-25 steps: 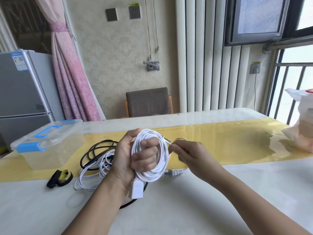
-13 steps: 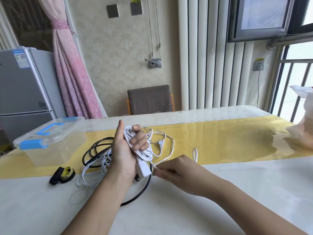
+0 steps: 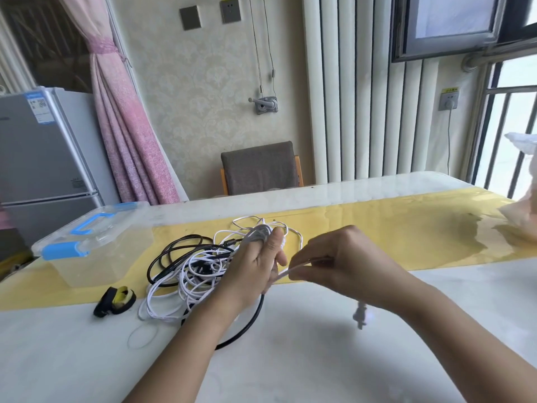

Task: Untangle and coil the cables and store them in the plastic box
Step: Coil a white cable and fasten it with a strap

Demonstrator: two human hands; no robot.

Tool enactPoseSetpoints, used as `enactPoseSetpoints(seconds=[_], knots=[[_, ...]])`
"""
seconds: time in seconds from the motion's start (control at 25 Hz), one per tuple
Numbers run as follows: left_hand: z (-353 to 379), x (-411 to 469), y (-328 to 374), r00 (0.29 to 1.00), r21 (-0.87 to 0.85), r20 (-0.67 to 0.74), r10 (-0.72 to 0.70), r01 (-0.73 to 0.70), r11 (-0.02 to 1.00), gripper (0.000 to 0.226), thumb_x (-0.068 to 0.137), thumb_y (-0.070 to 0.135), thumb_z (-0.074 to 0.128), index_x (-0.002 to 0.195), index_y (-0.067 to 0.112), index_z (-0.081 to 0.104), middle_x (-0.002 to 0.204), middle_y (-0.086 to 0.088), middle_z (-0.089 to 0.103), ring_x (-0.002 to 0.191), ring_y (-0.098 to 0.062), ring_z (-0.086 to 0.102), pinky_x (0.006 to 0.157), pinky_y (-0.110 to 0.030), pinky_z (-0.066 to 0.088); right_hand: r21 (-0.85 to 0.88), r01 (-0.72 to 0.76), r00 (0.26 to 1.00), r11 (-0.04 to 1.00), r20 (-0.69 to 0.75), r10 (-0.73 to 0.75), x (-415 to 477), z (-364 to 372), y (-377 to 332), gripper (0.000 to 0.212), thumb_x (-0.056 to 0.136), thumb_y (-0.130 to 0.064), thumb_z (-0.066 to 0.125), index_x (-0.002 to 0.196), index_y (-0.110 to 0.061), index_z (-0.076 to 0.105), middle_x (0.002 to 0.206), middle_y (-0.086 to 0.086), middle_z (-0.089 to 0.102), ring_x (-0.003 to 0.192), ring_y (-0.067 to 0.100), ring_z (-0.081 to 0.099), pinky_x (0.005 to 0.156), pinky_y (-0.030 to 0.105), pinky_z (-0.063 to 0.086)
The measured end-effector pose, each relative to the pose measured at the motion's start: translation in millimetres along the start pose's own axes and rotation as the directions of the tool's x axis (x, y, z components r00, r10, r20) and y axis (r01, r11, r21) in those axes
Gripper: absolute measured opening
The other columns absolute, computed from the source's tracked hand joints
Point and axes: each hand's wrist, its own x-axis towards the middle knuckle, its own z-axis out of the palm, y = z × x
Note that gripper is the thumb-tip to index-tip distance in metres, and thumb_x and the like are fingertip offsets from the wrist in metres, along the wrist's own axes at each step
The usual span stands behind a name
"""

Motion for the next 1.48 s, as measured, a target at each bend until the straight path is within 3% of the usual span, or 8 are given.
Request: enactPoseSetpoints(seconds=[0.12, 0.24, 0.52, 0.68, 0.84, 1.0, 1.16, 1.48], knots=[[3.7, -4.7, 4.0, 0.932, -0.065, 0.273, -0.237, 0.264, 0.962, 0.079, 0.082, 0.076, 0.031, 0.081, -0.002, 0.048, 0.065, -0.016, 0.037, 0.041, -0.015, 0.028, 0.040, -0.020, 0.025, -0.004, -0.023, 0.982, 1.000, -0.189, 0.022, -1.1, -11.2, 2.1, 0.006, 0.074, -0.028, 0.079, 0.074, -0.023, 0.075, 0.056, -0.010, 0.055, 0.051, 0.007, 0.045, 0.048, 0.012, 0.030], [3.2, -9.1, 14.2, 0.764, -0.091, 0.530, -0.368, 0.482, 0.871, 0.072, 0.081, 0.075, 0.034, 0.066, 0.006, 0.047, 0.046, -0.007, 0.032, 0.034, -0.012, 0.024, 0.036, -0.016, 0.023, -0.028, 0.029, 0.944, 0.999, -0.327, -0.037, 0.6, -15.9, 4.6, 0.011, 0.074, -0.031, 0.074, 0.076, -0.021, 0.076, 0.055, -0.013, 0.053, 0.051, 0.004, 0.046, 0.050, 0.010, 0.029], [-5.2, -5.0, 23.7, 0.622, -0.377, 0.764, -0.169, 0.644, 0.666, 0.052, 0.085, 0.057, 0.032, 0.057, 0.015, 0.047, 0.037, 0.005, 0.032, 0.026, -0.005, 0.028, 0.030, -0.012, 0.022, 0.047, -0.093, 0.885, 0.995, -0.453, 0.104, 3.3, -18.4, 21.1, 0.008, 0.083, -0.027, 0.069, 0.085, -0.024, 0.076, 0.064, -0.011, 0.058, 0.054, 0.008, 0.048, 0.051, 0.015, 0.036], [-10.4, -3.7, 25.0, 0.551, -0.549, 0.818, 0.166, 0.662, 0.509, 0.047, 0.091, 0.056, 0.038, 0.067, 0.017, 0.046, 0.042, 0.005, 0.031, 0.029, -0.009, 0.025, 0.034, -0.019, 0.023, 0.183, -0.225, 0.872, 0.957, -0.400, 0.282, 4.1, -15.2, 36.5, 0.012, 0.087, -0.024, 0.064, 0.088, -0.029, 0.075, 0.063, -0.010, 0.060, 0.057, 0.004, 0.049, 0.055, 0.026, 0.045], [-15.8, -1.5, 29.4, 0.624, -0.736, 0.672, 0.399, 0.618, 0.274, 0.040, 0.098, 0.045, 0.029, 0.070, 0.017, 0.034, 0.040, 0.005, 0.022, 0.030, -0.007, 0.017, 0.036, -0.020, 0.016, 0.082, -0.223, 0.934, 0.971, -0.268, 0.236, 3.6, 5.9, 35.8, 0.022, 0.091, -0.030, 0.059, 0.090, -0.012, 0.073, 0.053, -0.007, 0.034, 0.053, 0.007, 0.029, 0.049, 0.021, 0.029], [-22.7, 2.8, 20.9, 0.815, -0.865, 0.498, 0.298, 0.490, 0.107, 0.055, 0.097, 0.049, 0.018, 0.070, 0.012, 0.047, 0.043, 0.001, 0.032, 0.034, -0.012, 0.022, 0.043, -0.024, 0.027, -0.103, -0.101, 0.993, 0.990, -0.067, 0.094, 5.9, 36.3, 30.7, 0.026, 0.095, -0.035, 0.053, 0.087, -0.015, 0.067, 0.063, 0.002, 0.026, 0.062, 0.014, 0.020, 0.052, 0.028, 0.024], [-19.8, -0.1, 32.4, 0.955, -0.889, 0.293, -0.047, 0.290, 0.355, 0.061, 0.093, 0.056, 0.021, 0.050, 0.018, 0.041, 0.029, 0.006, 0.027, 0.022, -0.007, 0.018, 0.030, -0.020, 0.022, -0.174, -0.069, 0.998, 0.982, -0.022, 0.067, 6.3, 42.2, 24.3, 0.025, 0.097, -0.034, 0.050, 0.090, -0.017, 0.067, 0.064, 0.009, 0.031, 0.062, 0.017, 0.021, 0.051, 0.027, 0.023], [-22.0, 4.3, 30.1, 0.973, -0.885, -0.068, -0.218, 0.042, 0.464, 0.059, 0.094, 0.058, 0.020, 0.053, 0.019, 0.036, 0.035, 0.006, 0.023, 0.025, -0.007, 0.020, 0.033, -0.018, 0.022, -0.206, 0.133, 0.982, 0.970, 0.160, -0.101, 2.0, 45.2, 2.3, 0.040, 0.097, -0.031, 0.049, 0.064, -0.014, 0.036, 0.060, 0.008, 0.024, 0.063, 0.022, 0.021, 0.047, 0.026, 0.019]])
